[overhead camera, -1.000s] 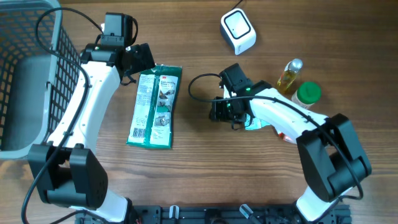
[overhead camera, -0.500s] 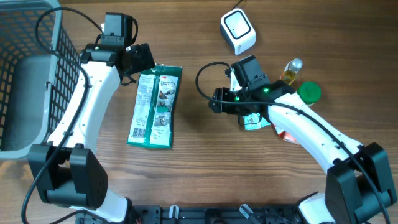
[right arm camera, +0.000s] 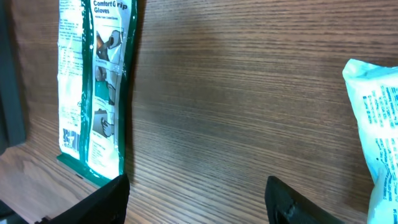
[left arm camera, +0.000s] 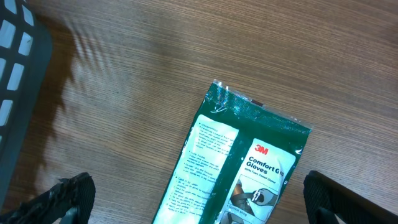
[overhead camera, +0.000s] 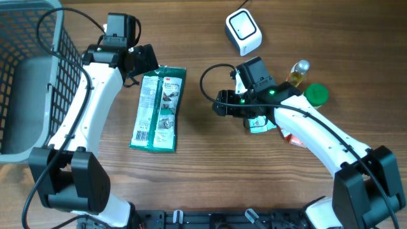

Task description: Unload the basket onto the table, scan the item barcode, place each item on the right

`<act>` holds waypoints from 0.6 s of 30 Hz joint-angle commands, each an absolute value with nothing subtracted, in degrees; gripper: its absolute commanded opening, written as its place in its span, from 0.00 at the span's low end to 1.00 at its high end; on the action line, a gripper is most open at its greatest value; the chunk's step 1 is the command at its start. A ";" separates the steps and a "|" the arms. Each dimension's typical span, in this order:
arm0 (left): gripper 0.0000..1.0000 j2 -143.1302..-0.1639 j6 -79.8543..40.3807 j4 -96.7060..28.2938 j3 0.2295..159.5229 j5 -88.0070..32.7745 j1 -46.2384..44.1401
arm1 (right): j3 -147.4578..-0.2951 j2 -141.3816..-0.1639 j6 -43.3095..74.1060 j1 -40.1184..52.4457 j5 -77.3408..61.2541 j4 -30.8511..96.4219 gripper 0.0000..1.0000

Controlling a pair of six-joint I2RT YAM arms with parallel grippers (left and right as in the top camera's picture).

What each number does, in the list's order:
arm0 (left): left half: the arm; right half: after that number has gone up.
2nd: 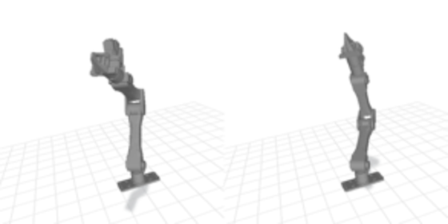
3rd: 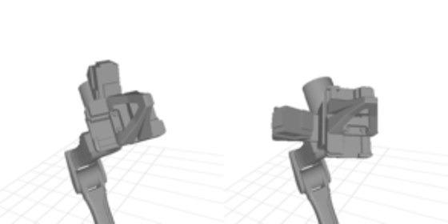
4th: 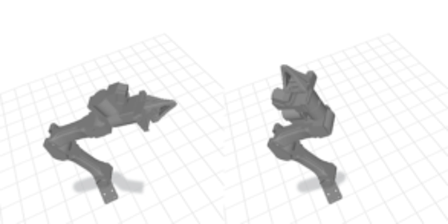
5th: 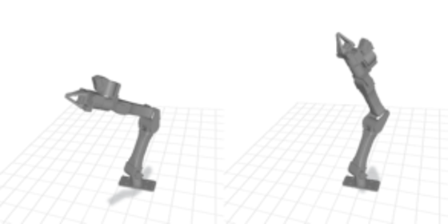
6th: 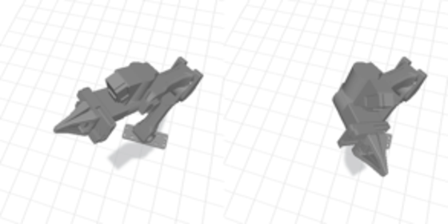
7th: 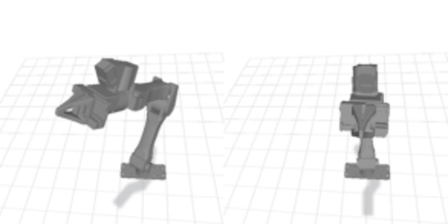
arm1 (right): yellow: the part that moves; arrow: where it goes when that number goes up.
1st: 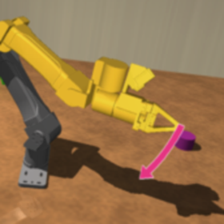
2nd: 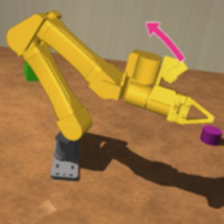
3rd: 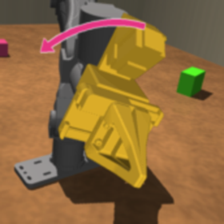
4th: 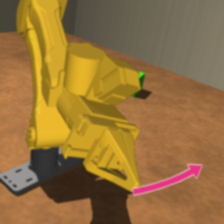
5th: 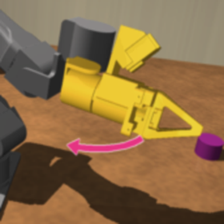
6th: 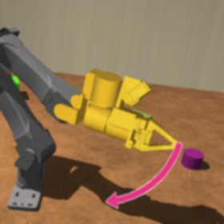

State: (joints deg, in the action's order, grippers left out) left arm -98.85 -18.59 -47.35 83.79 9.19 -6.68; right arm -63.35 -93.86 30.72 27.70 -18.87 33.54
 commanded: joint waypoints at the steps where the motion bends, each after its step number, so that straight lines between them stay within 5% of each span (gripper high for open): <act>1: 1.00 -99.15 -18.85 -47.22 83.85 9.93 -6.52 | -62.87 -94.30 30.00 27.79 -19.38 33.78 0.70; 18: 1.00 -99.15 -18.87 -46.09 83.85 6.31 -6.52 | -62.87 -94.30 30.00 27.79 -17.43 34.37 0.74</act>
State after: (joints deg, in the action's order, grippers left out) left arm -98.85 -18.59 -46.33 83.79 8.91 -6.68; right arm -63.35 -93.86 30.55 27.70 -18.33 34.00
